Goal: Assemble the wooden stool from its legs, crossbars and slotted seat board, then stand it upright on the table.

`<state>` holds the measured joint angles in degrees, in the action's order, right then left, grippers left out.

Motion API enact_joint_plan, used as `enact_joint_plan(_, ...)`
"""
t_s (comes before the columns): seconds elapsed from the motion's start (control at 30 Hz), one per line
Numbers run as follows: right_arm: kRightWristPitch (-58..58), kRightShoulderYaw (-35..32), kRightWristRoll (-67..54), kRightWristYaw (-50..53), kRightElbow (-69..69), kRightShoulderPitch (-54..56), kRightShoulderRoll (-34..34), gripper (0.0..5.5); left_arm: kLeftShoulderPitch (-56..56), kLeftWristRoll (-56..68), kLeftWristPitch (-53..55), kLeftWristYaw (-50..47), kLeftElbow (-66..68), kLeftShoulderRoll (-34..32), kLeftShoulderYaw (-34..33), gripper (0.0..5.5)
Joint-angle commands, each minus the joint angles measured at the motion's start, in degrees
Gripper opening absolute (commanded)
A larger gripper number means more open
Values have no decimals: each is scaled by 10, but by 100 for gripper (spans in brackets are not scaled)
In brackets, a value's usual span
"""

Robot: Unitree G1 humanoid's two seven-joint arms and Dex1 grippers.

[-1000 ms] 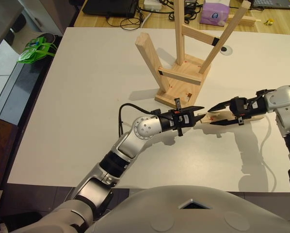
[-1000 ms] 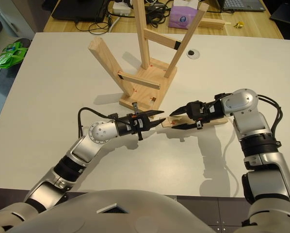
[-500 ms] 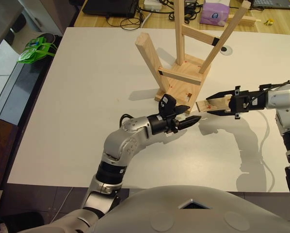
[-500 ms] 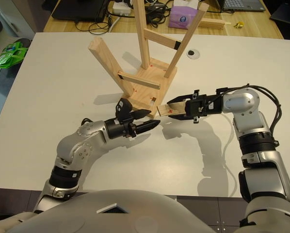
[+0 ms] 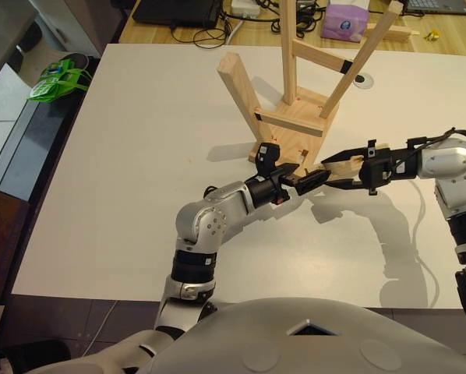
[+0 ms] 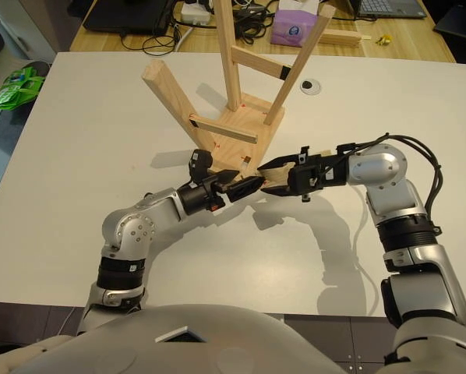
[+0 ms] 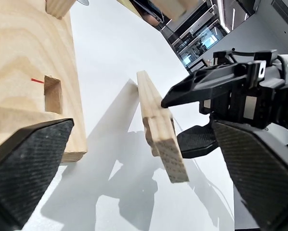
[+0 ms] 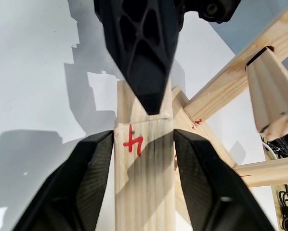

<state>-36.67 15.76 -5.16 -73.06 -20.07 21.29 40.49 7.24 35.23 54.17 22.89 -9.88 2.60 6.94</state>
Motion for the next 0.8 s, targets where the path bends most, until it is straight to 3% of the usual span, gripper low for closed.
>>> enact_joint_plan(0.03,1,4,4,3,7,-2,0,203,7,17,6,-8,3,22,1,540)
enact_joint_plan(0.5,1,8,3,17,7,5,-5,203,-6,31,8,-9,4,10,31,540)
enact_joint_plan(0.8,5,9,0,15,9,3,-4,203,-5,28,0,-11,2,7,33,385)
